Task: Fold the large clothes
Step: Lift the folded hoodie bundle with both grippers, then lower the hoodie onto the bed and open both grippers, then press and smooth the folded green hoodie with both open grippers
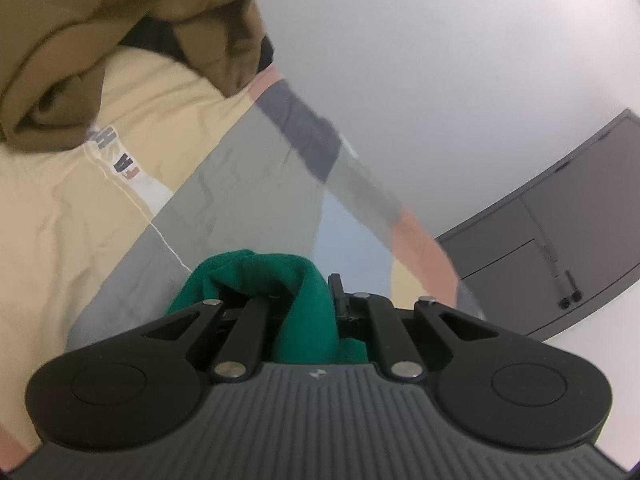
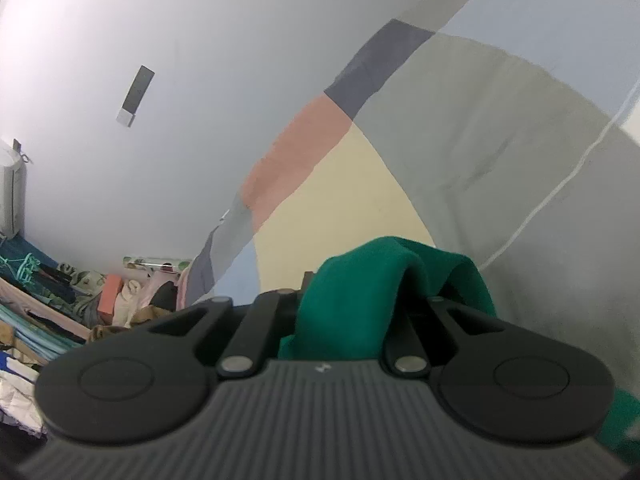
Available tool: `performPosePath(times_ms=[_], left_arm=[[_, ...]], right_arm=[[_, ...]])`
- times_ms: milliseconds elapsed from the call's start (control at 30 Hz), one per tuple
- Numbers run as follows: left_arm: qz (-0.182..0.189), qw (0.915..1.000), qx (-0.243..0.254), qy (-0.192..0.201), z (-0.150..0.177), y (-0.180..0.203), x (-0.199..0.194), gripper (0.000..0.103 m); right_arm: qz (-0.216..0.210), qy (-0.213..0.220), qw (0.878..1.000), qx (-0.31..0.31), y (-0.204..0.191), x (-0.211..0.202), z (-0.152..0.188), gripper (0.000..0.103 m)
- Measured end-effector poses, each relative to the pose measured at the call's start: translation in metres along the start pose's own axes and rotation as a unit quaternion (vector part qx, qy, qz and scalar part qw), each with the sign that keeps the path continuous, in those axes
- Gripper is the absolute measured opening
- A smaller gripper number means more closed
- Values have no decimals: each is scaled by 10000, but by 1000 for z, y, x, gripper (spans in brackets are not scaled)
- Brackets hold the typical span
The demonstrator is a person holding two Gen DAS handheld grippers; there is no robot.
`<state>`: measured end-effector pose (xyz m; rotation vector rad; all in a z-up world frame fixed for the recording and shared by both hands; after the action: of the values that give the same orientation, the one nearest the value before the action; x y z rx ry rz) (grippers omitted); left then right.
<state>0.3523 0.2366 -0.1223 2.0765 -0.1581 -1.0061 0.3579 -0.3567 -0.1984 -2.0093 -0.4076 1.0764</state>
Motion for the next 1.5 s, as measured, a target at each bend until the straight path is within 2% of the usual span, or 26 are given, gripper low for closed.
performPosePath(times_ms=[200, 433, 467, 533, 600, 667, 733, 833, 1000, 1100, 1233, 1300, 1500], left_arm=[[-169, 9997, 34, -194, -5, -15, 26, 10], [-388, 9983, 398, -150, 4, -1, 17, 11], [-433, 9975, 512, -213, 4, 3, 15, 12], [-447, 9971, 561, -254, 4, 8, 6, 24], [-451, 9972, 553, -233, 6, 14, -8, 62], [-619, 9950, 779, 19, 13, 27, -29, 66], [-906, 9882, 1176, 380, 23, 43, -53, 70], [-868, 9834, 1512, 511, 37, 58, -76, 71], [-750, 9763, 1998, 366, 78, 80, -90, 71], [-708, 9716, 2249, 204, 106, 95, -82, 71], [-772, 9607, 2666, -27, 137, 114, -55, 71], [-815, 9574, 2768, -131, 146, 117, -42, 71], [-940, 9520, 2896, -315, 159, 116, -18, 70]], right_arm=[[136, -31, 9995, -296, 8, 27, -3, 13], [58, 13, 9996, -275, 8, 22, 1, 15], [64, 2, 9996, -287, 5, 20, 2, 16], [177, 29, 9989, -433, -3, 12, 5, 19], [265, 84, 9982, -529, -11, 3, 9, 32], [300, 166, 9979, -543, -21, -11, 17, 66], [296, 266, 9966, -720, -33, -26, 27, 74], [508, 405, 9922, -1065, -51, -48, 43, 74], [991, 619, 9809, -1552, -66, -83, 75, 74], [1035, 765, 9751, -1805, -76, -97, 89, 74], [973, 852, 9688, -2112, -91, -104, 109, 74], [960, 825, 9635, -2359, -99, -102, 123, 74], [890, 250, 9534, -2873, -111, -67, 147, 73]])
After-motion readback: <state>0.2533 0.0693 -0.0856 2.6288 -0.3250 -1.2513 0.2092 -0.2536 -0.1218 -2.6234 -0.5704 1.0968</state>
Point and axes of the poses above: each gripper's, at about its wrist camera, not at the fingertips, and x roughly the way its jaws point, y to its right, z to its underside, the point moved 1 cm from there along x, roughly the way its jaws point, and after that the axes turned 12 degrees about -y, right-handed, at the moved point
